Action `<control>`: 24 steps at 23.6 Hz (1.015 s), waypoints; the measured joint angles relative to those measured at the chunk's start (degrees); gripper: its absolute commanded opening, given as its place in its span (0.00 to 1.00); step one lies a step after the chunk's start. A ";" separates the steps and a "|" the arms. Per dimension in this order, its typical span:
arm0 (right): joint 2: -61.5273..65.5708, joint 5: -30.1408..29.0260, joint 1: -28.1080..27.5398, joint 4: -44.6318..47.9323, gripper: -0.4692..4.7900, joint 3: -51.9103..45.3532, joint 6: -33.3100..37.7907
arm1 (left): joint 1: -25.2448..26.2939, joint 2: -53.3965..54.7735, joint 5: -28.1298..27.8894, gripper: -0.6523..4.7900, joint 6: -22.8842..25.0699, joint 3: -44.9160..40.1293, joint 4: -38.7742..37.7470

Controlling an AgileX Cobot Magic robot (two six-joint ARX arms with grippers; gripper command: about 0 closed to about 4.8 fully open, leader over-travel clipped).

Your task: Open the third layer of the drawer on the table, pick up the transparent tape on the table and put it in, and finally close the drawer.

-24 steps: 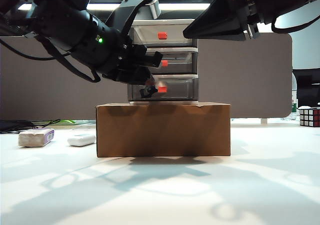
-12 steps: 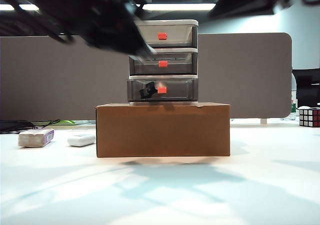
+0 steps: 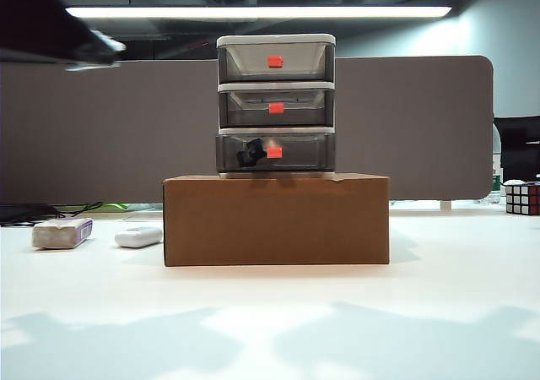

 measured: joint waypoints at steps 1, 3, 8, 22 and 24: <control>-1.66 0.76 0.04 -0.31 0.08 -1.16 0.50 | -0.02 -1.18 -0.04 0.11 -0.35 -0.77 -0.02; -5.49 3.02 0.00 -0.70 0.08 -4.11 1.62 | -0.02 -3.43 -0.26 0.11 -1.49 -2.75 0.28; -18.16 4.57 0.00 -1.07 0.08 -14.51 6.16 | -0.02 -7.56 -1.05 0.11 -3.52 -8.81 3.04; -21.92 5.29 -0.04 6.19 0.08 -27.17 7.08 | 0.17 -8.17 0.15 0.11 -3.63 -12.92 7.78; -21.92 6.73 -0.07 6.16 0.08 -27.17 6.45 | 0.17 -9.90 -1.42 0.11 -3.17 -12.94 5.03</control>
